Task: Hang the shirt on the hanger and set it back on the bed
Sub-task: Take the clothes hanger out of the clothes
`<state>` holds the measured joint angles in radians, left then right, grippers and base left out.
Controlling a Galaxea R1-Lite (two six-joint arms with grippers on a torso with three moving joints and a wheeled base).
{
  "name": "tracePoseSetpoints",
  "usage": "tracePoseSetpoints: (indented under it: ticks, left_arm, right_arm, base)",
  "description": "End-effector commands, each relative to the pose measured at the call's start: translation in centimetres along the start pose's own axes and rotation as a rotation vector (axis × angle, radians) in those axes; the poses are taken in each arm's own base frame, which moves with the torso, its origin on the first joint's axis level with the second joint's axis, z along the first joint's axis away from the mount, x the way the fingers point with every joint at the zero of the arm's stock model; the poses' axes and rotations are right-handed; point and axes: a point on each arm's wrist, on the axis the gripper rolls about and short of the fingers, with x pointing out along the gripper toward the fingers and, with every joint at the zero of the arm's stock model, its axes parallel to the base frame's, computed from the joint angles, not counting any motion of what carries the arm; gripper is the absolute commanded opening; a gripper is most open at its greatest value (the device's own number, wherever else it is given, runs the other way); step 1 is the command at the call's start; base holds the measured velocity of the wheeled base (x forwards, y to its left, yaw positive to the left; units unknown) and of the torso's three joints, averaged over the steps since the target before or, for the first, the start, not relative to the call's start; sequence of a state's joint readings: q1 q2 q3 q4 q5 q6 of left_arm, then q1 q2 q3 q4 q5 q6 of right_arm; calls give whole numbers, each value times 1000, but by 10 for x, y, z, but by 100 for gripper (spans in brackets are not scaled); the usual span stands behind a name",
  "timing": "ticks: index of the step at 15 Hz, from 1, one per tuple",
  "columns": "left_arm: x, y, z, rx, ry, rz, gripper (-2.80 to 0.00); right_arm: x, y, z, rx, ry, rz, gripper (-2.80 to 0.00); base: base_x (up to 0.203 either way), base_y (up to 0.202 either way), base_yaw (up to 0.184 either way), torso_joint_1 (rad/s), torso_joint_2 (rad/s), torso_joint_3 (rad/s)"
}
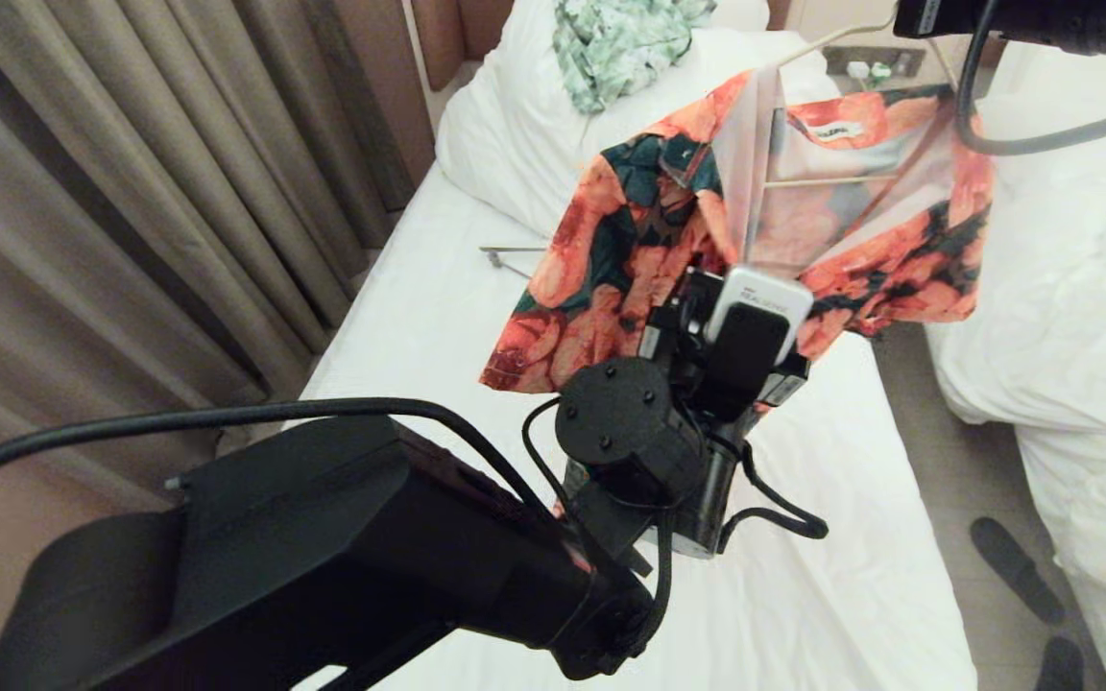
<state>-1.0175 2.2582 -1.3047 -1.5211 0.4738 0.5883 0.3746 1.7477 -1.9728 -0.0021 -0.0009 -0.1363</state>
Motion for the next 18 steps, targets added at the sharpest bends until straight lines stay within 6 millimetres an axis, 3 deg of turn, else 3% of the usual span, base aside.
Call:
tracePoseSetpoints:
  ticks: [1,5,9,15,18]
  left_arm:
    - [-1,24,8,-6,4,33,-280]
    - [0,73,37,-38,-32,110,-280]
    - [26,148,52,16,-97,269,-280]
    - [45,254,22,207,-52,407,-280]
    - [38,326,16,326,-14,510,-280]
  right_arm:
    - [4,-7,-2,-20,-14,-28,-280]
    - [15,-18,-11,-93,-32,-75,-280]
    - [18,-15,-13,-240,-31,-83,-280]
    - [20,-18,2,-337,-219,-148,-280]
    - [28,-19,-1,-330,-264,-195,-280]
  base:
    - [0,0,0,0,0,0]
    - [0,0,0,0,0,0]
    - [0,0,0,0,0,0]
    - [0,0,0,0,0,0]
    - [0,0,0,0,0,0]
